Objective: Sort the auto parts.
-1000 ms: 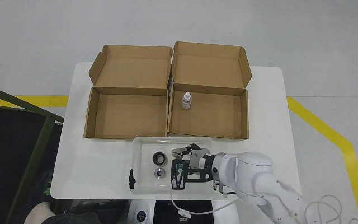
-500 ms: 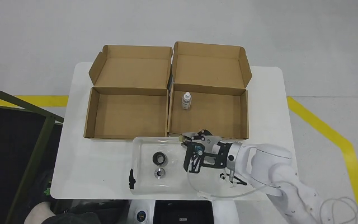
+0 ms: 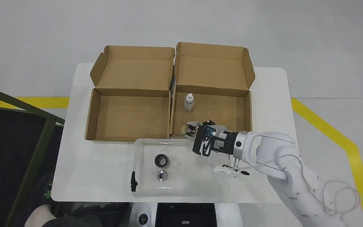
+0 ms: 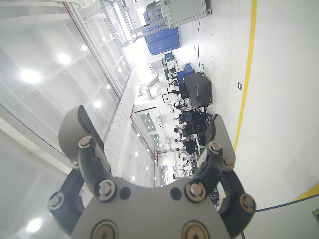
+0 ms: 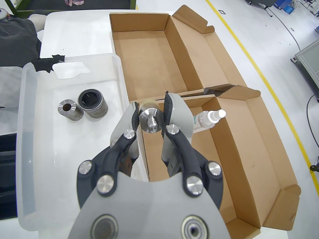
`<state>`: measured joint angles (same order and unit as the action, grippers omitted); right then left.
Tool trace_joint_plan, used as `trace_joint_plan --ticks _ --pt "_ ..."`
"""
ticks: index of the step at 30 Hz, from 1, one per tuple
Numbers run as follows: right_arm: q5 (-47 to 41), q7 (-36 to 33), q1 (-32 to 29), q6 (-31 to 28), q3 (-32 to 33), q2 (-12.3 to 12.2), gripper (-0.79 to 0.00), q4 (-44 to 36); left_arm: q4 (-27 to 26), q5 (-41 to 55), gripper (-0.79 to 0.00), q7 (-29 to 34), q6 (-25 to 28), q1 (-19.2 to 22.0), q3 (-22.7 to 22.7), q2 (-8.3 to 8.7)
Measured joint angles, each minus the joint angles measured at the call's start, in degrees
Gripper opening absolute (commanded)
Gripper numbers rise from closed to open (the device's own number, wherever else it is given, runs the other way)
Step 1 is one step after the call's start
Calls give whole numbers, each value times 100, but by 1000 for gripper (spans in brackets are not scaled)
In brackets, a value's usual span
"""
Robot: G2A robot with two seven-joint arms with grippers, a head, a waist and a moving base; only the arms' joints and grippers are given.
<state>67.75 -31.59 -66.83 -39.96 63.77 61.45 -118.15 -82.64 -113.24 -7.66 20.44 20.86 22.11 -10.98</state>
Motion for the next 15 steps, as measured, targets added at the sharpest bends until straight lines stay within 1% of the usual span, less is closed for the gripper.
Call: trace_joint_plan --ticks 7,15 --pt "-320 -441 557 18 -165 49 -785 437 0 0 0 0 0 0 0 0" --pt "-595 -926 1239 -59 -582 141 -785 1098 0 0 0 0 0 0 0 0"
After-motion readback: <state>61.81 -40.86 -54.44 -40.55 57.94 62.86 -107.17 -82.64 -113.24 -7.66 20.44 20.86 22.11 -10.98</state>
